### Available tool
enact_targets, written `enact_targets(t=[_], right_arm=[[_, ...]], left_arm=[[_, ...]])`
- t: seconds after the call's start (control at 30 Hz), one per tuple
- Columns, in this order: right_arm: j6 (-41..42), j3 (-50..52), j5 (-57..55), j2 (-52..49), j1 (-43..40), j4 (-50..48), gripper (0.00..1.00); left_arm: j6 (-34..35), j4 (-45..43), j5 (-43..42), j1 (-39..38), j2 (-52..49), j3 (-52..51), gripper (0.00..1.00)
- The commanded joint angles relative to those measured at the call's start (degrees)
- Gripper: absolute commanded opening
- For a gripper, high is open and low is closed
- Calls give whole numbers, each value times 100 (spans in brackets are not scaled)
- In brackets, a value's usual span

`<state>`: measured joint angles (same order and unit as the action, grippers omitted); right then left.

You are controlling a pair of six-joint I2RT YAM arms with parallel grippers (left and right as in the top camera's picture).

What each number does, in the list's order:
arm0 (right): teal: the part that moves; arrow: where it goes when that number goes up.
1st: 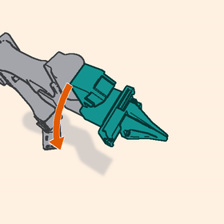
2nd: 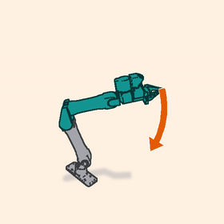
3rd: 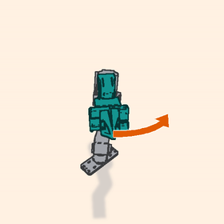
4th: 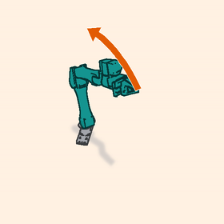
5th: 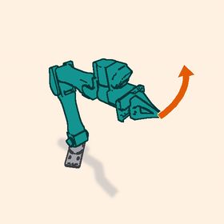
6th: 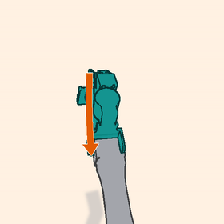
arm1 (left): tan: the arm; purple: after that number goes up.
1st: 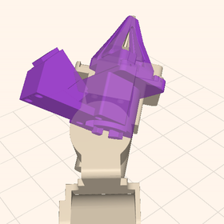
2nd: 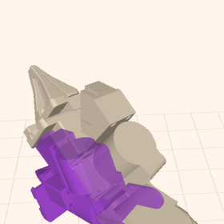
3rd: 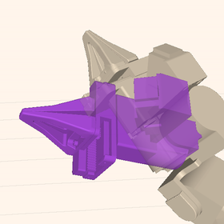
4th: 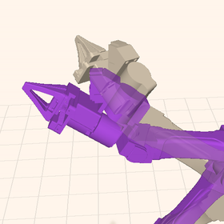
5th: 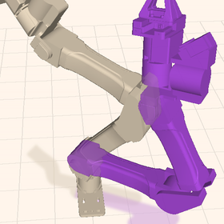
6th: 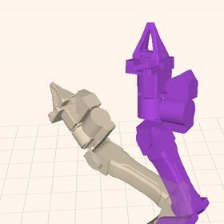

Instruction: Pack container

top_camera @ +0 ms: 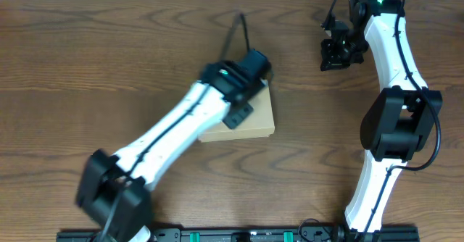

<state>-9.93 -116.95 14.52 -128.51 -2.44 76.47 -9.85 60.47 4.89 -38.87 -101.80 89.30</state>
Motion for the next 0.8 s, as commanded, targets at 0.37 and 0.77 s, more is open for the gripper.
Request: enact_targets(t=[0.37,0.77], right_arm=[[28,-114,-17,210,-11,-798,12],[603,-114,-1329,1119,-11,-2249,15]], left_arm=[[621,-793,979,1987,570,157,84],[745,-1897,118,3449,553,94,98]])
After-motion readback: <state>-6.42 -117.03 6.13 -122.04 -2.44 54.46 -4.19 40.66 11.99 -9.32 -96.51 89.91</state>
